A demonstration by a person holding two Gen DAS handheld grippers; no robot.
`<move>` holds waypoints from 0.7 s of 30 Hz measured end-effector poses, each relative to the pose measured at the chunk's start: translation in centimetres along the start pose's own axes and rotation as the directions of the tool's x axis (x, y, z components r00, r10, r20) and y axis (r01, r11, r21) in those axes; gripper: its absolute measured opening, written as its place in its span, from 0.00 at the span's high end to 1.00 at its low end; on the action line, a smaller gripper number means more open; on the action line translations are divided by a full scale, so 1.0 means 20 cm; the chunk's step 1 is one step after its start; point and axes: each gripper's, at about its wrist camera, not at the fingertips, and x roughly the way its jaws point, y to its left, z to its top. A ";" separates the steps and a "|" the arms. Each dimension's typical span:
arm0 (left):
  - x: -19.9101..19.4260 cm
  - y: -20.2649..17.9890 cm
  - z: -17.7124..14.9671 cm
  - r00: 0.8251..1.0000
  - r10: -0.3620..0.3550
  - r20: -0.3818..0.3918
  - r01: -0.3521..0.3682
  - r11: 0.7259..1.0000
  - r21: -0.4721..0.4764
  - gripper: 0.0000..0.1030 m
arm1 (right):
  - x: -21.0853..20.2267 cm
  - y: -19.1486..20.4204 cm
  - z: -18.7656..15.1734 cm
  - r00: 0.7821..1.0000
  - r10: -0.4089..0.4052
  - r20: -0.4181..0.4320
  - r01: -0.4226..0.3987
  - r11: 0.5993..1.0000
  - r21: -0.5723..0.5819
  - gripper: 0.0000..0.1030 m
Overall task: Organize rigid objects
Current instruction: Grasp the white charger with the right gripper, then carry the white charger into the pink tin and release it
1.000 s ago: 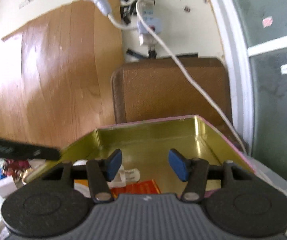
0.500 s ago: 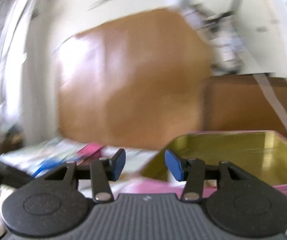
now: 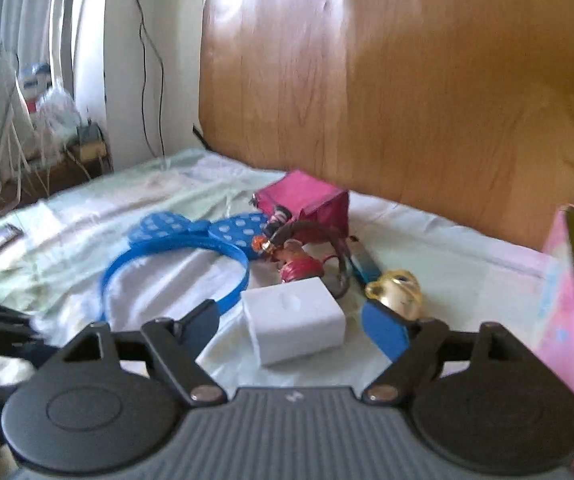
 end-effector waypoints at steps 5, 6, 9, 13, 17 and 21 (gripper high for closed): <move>0.00 0.03 -0.01 1.000 -0.026 0.007 0.026 0.999 -0.025 0.63 | 0.08 -0.01 -0.02 0.994 0.023 -0.105 -0.021 1.000 0.023 0.45; 0.00 0.03 -0.01 1.000 -0.029 0.008 0.030 0.999 -0.034 0.63 | 0.05 0.00 -0.03 0.995 0.019 -0.101 -0.018 1.000 0.016 0.46; 0.00 0.05 -0.01 0.999 -0.040 0.008 0.040 0.998 -0.048 0.63 | -0.05 0.03 -0.10 0.996 -0.006 -0.091 0.007 1.000 0.010 0.46; -0.02 0.02 0.00 0.998 -0.056 0.003 0.056 0.997 -0.045 0.63 | -0.24 0.04 -0.20 0.995 -0.052 -0.088 0.056 0.998 0.040 0.46; -0.01 -0.04 0.00 0.988 -0.153 -0.030 0.151 0.985 -0.079 0.63 | -0.45 0.08 -0.32 0.987 -0.136 -0.089 0.142 0.988 0.062 0.46; 0.02 -0.20 0.00 0.967 -0.247 -0.069 0.244 0.969 -0.040 0.63 | -0.66 0.11 -0.44 0.982 -0.171 -0.081 0.182 0.971 0.156 0.44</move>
